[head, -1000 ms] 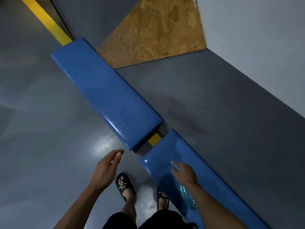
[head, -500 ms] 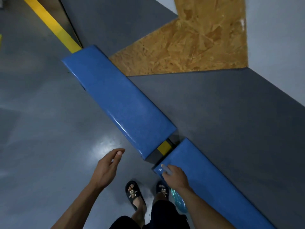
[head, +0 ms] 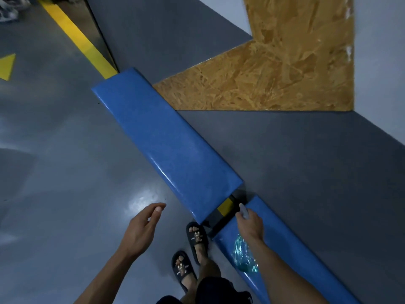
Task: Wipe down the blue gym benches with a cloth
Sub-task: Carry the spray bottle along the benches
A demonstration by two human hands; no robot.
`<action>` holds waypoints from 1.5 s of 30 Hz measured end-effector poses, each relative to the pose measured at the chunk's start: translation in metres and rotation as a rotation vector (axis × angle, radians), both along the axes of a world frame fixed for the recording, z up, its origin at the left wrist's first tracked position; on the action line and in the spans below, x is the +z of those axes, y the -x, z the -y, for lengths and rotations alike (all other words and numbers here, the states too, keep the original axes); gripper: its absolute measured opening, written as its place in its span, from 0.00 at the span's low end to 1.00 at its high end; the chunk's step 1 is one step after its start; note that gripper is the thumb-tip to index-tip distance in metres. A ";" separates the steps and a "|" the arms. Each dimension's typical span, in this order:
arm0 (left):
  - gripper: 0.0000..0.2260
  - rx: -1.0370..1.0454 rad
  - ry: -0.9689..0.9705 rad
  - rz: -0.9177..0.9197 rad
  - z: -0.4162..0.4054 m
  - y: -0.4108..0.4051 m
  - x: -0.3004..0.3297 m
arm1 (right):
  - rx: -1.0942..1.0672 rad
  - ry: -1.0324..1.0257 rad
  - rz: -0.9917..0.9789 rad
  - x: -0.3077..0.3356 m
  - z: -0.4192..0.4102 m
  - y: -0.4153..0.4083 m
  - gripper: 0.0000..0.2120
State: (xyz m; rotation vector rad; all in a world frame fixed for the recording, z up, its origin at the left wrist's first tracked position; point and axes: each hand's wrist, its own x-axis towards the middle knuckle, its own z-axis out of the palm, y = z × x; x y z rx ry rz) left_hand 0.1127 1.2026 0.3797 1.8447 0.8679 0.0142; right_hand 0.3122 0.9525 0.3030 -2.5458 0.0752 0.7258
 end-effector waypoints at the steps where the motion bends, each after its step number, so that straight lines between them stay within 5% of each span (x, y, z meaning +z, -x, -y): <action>1: 0.14 0.004 0.000 0.002 -0.001 -0.006 0.001 | -0.007 0.016 0.007 -0.001 0.001 -0.011 0.17; 7: 0.13 0.022 -0.007 -0.014 -0.012 -0.034 0.007 | 0.033 0.074 -0.036 -0.006 0.001 -0.049 0.18; 17: 0.15 0.045 -0.026 -0.032 -0.037 -0.073 0.010 | 0.428 0.019 -0.191 -0.017 -0.046 -0.014 0.09; 20: 0.15 0.057 -0.017 -0.035 -0.049 -0.078 0.011 | 0.423 0.053 -0.161 -0.019 -0.065 -0.012 0.15; 29: 0.14 0.019 0.012 -0.042 -0.114 -0.087 0.004 | 0.073 0.003 -0.044 -0.023 -0.116 -0.077 0.10; 34: 0.13 -0.034 0.037 -0.027 -0.171 -0.088 0.002 | -0.032 0.093 -0.059 -0.022 -0.142 -0.105 0.21; 45: 0.13 -0.125 0.093 0.013 -0.294 -0.089 0.002 | 0.257 0.162 -0.095 -0.013 -0.267 -0.005 0.12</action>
